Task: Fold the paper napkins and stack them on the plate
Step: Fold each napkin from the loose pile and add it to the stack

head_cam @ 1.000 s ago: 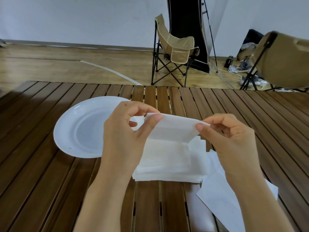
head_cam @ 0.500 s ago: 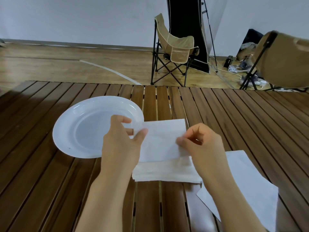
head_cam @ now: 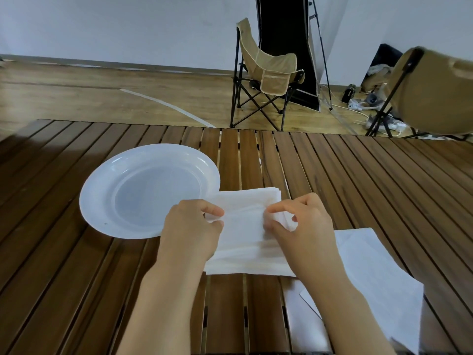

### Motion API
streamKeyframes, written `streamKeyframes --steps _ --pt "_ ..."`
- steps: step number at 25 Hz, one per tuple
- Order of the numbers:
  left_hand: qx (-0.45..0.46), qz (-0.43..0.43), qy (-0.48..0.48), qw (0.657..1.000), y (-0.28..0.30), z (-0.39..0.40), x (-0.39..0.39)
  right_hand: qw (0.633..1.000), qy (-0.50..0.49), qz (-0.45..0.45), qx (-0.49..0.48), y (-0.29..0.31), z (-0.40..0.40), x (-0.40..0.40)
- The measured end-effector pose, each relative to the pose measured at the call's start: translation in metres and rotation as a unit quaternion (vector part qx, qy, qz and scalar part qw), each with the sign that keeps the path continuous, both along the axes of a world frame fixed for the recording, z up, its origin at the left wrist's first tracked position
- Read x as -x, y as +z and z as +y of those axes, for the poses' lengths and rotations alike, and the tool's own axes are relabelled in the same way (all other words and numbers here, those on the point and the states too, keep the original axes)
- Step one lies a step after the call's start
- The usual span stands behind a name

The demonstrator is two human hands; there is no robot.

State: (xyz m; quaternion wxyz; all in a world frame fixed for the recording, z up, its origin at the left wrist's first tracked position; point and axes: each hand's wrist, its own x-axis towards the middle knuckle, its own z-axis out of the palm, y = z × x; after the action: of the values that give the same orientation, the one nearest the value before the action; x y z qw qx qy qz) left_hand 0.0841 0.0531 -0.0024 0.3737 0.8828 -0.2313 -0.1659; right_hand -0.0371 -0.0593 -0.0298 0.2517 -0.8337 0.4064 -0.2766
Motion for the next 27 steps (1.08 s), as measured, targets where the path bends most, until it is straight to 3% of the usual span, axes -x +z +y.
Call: streamKeyframes --steps 3,5,8,11,13,20,24,27 --pt "0.021 -0.008 0.001 1.0 0.005 0.0 0.001 0.999 0.006 -0.031 0.013 0.008 -0.004 0.008" --pt "0.038 -0.042 0.015 0.998 0.008 0.0 0.002 1.0 -0.018 0.002 0.024 0.013 -0.015 0.021" --pt "0.062 -0.069 0.036 0.995 0.012 -0.002 0.005 0.99 -0.053 0.126 -0.041 0.016 -0.032 0.041" --pt "0.059 -0.07 0.025 0.995 0.013 -0.006 0.01 0.934 -0.069 0.325 -0.128 0.004 -0.038 0.044" --pt "0.054 -0.069 0.017 0.996 0.014 -0.008 0.015 0.907 -0.074 0.394 -0.129 -0.009 -0.041 0.046" --pt "0.047 -0.06 0.02 0.997 0.016 -0.007 0.017 0.894 -0.066 0.435 -0.085 -0.039 -0.057 0.052" --pt "0.048 -0.05 0.022 0.997 0.017 -0.006 0.016 0.867 -0.077 0.48 -0.107 -0.048 -0.065 0.047" --pt "0.049 -0.045 0.021 0.998 0.018 -0.006 0.015 0.873 -0.087 0.465 -0.124 -0.05 -0.069 0.046"
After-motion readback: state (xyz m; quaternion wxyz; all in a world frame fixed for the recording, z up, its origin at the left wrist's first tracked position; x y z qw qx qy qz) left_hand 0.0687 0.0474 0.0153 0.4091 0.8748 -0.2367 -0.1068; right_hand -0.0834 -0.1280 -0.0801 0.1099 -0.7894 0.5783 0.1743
